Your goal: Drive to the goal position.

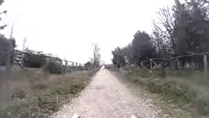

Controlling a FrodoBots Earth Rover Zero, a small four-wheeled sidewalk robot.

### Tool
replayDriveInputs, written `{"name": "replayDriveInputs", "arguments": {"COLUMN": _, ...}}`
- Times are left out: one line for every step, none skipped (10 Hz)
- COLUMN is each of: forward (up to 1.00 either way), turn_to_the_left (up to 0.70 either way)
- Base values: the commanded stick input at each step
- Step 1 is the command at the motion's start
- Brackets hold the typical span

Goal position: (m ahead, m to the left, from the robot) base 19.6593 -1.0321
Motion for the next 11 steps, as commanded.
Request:
{"name": "replayDriveInputs", "arguments": {"forward": 0.5, "turn_to_the_left": 0.0}}
{"name": "replayDriveInputs", "arguments": {"forward": 0.5, "turn_to_the_left": 0.0}}
{"name": "replayDriveInputs", "arguments": {"forward": 0.5, "turn_to_the_left": 0.0}}
{"name": "replayDriveInputs", "arguments": {"forward": 0.5, "turn_to_the_left": 0.0}}
{"name": "replayDriveInputs", "arguments": {"forward": 0.5, "turn_to_the_left": 0.0}}
{"name": "replayDriveInputs", "arguments": {"forward": 0.5, "turn_to_the_left": 0.0}}
{"name": "replayDriveInputs", "arguments": {"forward": 0.5, "turn_to_the_left": 0.0}}
{"name": "replayDriveInputs", "arguments": {"forward": 0.5, "turn_to_the_left": 0.0}}
{"name": "replayDriveInputs", "arguments": {"forward": 0.5, "turn_to_the_left": 0.0}}
{"name": "replayDriveInputs", "arguments": {"forward": 0.5, "turn_to_the_left": 0.0}}
{"name": "replayDriveInputs", "arguments": {"forward": 0.5, "turn_to_the_left": 0.0}}
